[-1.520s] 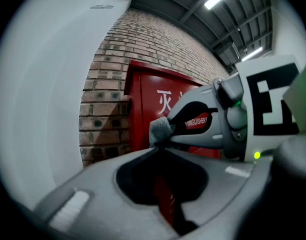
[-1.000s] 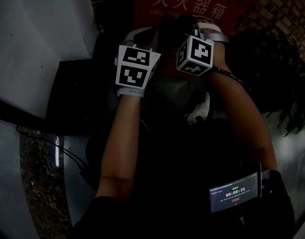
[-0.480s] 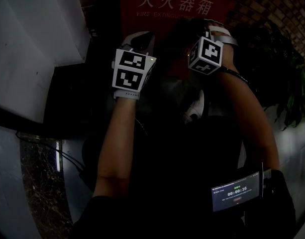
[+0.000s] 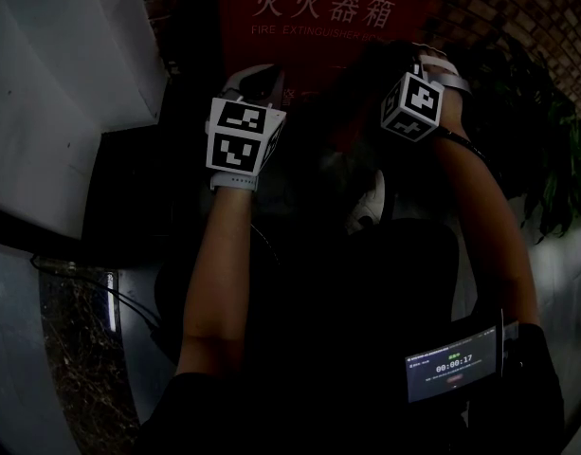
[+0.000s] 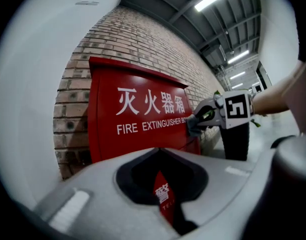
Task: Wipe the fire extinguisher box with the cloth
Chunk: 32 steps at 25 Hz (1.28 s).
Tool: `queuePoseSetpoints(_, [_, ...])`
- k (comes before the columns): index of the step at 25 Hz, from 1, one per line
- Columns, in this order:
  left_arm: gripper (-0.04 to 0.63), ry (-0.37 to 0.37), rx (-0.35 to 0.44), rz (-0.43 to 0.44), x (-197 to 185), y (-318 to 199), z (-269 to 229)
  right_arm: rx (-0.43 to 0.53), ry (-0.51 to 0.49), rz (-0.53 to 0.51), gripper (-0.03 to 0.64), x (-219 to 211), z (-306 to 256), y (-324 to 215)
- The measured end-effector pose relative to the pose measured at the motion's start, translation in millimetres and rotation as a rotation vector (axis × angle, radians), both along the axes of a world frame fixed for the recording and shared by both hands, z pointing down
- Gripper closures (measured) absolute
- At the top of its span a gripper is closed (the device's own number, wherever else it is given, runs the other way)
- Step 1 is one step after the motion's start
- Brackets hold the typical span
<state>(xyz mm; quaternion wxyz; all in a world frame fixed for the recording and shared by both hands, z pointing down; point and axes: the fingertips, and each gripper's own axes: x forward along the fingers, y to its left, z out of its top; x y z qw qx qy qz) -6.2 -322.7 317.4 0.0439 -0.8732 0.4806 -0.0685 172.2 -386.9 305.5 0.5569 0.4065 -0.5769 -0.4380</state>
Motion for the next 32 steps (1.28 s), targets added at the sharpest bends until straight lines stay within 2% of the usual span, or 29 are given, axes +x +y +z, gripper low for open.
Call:
queuePoseSetpoints(7, [0.592, 0.014, -0.005, -0.005, -5, 0, -2, -0.023, 0.027, 0.089, 0.584, 30, 1, 2])
queuePoseSetpoints(10, [0.592, 0.016, -0.004, -0.015, -12, 0, -1, -0.026, 0.037, 0.072, 0.584, 24, 1, 12])
queuePoseSetpoints(13, [0.592, 0.022, -0.019, -0.045, -27, -5, 5, -0.020, 0.022, -0.010, 0.584, -16, -2, 27])
queuePoseSetpoints(18, [0.592, 0.072, -0.071, -0.088, -55, -10, 19, -0.014, -0.013, -0.157, 0.584, -110, -5, 40])
queuePoseSetpoints(21, [0.592, 0.098, -0.074, -0.114, -73, -9, 17, -0.025, -0.035, -0.229, 0.584, -160, 1, 45])
queuePoseSetpoints(27, [0.592, 0.142, -0.070, -0.177, -107, -10, 16, -0.049, -0.054, -0.301, 0.584, -229, 16, 39])
queuePoseSetpoints(32, [0.592, 0.157, -0.092, -0.189, -114, -15, 26, -0.060, -0.056, -0.317, 0.584, -256, 31, 33])
